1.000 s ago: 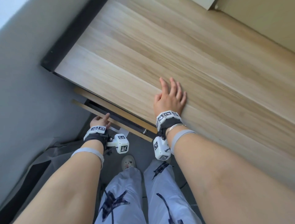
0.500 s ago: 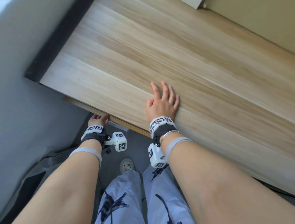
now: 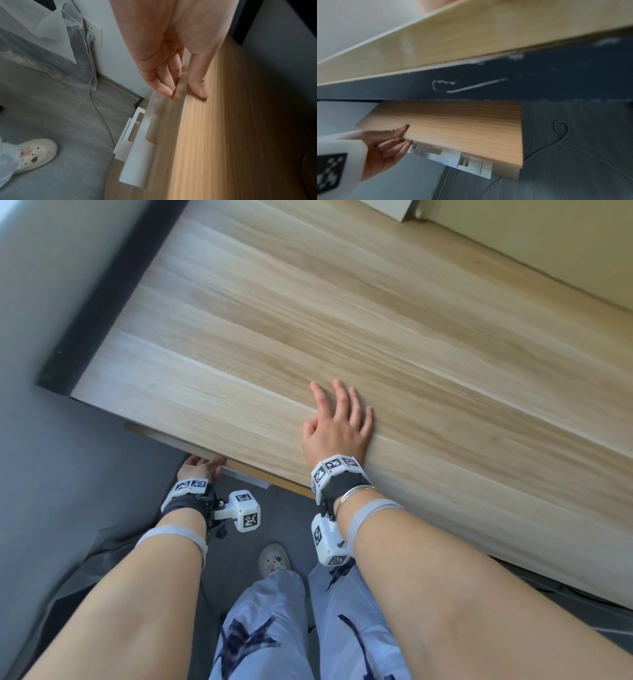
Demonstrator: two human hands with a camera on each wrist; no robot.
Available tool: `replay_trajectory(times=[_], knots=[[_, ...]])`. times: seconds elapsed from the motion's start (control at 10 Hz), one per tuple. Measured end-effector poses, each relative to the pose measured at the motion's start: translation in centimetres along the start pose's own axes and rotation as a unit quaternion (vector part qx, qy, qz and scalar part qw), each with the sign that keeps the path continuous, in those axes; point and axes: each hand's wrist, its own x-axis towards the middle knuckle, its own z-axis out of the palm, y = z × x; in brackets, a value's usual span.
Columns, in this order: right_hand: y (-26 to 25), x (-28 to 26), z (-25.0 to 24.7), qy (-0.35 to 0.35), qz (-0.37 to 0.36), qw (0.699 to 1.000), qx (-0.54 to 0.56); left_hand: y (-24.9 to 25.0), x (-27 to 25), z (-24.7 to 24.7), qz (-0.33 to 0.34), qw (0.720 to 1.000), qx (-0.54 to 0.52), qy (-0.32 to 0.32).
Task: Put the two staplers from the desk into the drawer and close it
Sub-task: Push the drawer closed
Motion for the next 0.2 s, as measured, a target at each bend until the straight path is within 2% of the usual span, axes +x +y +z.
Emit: replay_trajectory(times=[0.1, 0.2], knots=[[0.05, -0.16, -0.40, -0.002, 0.002, 1.000, 0.008, 0.12, -0.44, -0.41, 0.007, 0.999, 0.047, -0.009], [-0.37, -0.05, -0.83, -0.004, 0.008, 1.000, 0.024, 1.10, -0.77, -1.13, 0.013, 0.987, 0.155, -0.033]])
